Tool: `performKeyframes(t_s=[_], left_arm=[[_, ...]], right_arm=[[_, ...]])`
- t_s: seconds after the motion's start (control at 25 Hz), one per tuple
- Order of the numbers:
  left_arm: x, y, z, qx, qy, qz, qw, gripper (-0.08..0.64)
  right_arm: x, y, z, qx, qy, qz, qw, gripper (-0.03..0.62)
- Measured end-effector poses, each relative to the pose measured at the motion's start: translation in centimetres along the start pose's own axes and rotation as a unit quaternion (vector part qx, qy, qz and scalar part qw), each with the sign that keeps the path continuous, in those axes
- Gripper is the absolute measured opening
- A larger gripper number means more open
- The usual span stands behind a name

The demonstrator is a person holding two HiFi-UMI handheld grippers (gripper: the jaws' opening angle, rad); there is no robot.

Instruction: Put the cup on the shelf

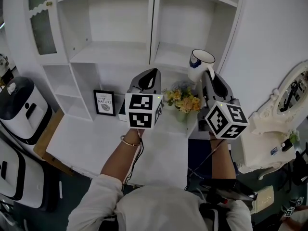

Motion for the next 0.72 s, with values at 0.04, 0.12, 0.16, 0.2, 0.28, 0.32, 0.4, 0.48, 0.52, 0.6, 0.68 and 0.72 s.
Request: performKeyframes(t_s=[0.04,0.12,0.16,0.2,0.28,0.32,0.4,0.48,0.52,0.6,0.68,0.72], left_arm=[[0.1,0.0,0.3,-0.002,-0.002,0.002,1.0,0.008],[0.5,-0.1,0.9,-0.005,-0.006,0.007,0.9999,0.008],[0.8,-0.1,1.1,-0.007,-0.007,0.01,0.9999,0.008],[1.1,-0.1,1.4,-0.008,-0.007,0.013,0.9999,0.008],[1.7,-0.2,1.8,-0.007,-0.009,0.021,0.9997,0.008],[2.0,-0.2,2.0,-0.007,-0.01,0.025,0.9996,0.008],[2.6,-0.3,2.5,-0.005,-0.013,0.034,0.9993,0.008],[3.3,-0.2,2.8,-0.003,-0.019,0.042,0.999,0.008],[3.6,-0.1,3.0,-0.002,-0.022,0.046,0.9987,0.008],[4.1,0.1,3.3,-0.001,-0.029,0.055,0.9981,0.008],[4.6,0.1,3.6,-0.002,-0.035,0.063,0.9974,0.008],[4.8,0.2,3.8,-0.002,-0.038,0.066,0.9971,0.008]], right_arm=[[-0.2,-0.4,0.2,-0.002,0.0,0.001,1.0,0.074],[-0.5,-1.3,0.6,-0.005,0.0,0.006,1.0,0.074],[-0.6,-1.8,0.6,-0.005,-0.002,0.008,1.0,0.074],[-0.7,-2.2,0.7,-0.006,-0.005,0.01,1.0,0.074],[-1.0,-3.1,0.8,-0.006,-0.01,0.013,1.0,0.074],[-1.1,-3.6,0.9,-0.006,-0.012,0.014,1.0,0.074],[-1.4,-4.5,1.1,-0.006,-0.012,0.018,1.0,0.074],[-1.6,-5.4,1.2,-0.005,-0.012,0.023,1.0,0.074],[-1.6,-5.8,1.2,-0.005,-0.012,0.026,1.0,0.074],[-1.7,-6.7,1.3,-0.001,-0.012,0.033,0.999,0.074],[-2.0,-7.7,1.4,0.003,-0.012,0.038,0.999,0.074],[-2.1,-8.2,1.4,0.005,-0.014,0.04,0.999,0.074]])
Point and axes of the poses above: the fingertips, and each gripper's own axes: y backward along the fingers, x to its left, z out of its top, the point moved 6 cm from there along y, backward along the fingers, and after that the axes turned 14 degrees about y, right-handed, at the moved point
